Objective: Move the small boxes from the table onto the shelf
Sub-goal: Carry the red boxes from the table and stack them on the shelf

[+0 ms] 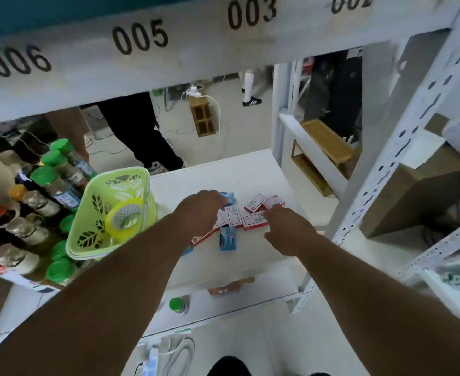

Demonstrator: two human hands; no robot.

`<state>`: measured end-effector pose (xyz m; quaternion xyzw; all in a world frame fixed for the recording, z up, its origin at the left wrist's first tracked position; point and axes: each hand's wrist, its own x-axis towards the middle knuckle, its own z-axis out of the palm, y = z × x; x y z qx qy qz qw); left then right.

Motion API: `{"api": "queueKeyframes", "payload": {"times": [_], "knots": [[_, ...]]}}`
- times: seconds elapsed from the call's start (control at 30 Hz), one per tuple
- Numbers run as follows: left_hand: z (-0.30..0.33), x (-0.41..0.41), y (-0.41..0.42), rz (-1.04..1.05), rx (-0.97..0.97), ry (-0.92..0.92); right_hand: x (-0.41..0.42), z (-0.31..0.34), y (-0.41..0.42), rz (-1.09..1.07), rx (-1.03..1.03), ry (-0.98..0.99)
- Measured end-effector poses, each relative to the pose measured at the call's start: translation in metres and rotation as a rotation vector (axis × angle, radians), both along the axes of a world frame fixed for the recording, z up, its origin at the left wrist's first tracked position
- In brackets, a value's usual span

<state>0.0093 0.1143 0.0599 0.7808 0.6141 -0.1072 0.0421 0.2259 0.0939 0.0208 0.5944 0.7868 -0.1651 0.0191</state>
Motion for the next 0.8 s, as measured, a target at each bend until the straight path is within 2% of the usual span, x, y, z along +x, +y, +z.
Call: {"api": "queueKeyframes", "payload": {"times": [0.17,0.4,0.67,0.8], "knots": [[-0.024,-0.003,0.038,-0.221,0.028,0.055,-0.012,-0.022,0.019,-0.011,0.062,-0.049],[-0.034,0.003,0.065,-0.515,0.055,0.261,-0.02,-0.029,0.023,0.029,0.113,-0.167],[-0.03,0.002,0.075,-0.591,0.039,0.357,-0.016,-0.025,0.017,-0.062,0.043,-0.097],[-0.032,0.0,0.078,-0.603,0.004,0.349,-0.018,-0.024,0.02,-0.094,0.025,-0.065]]}}
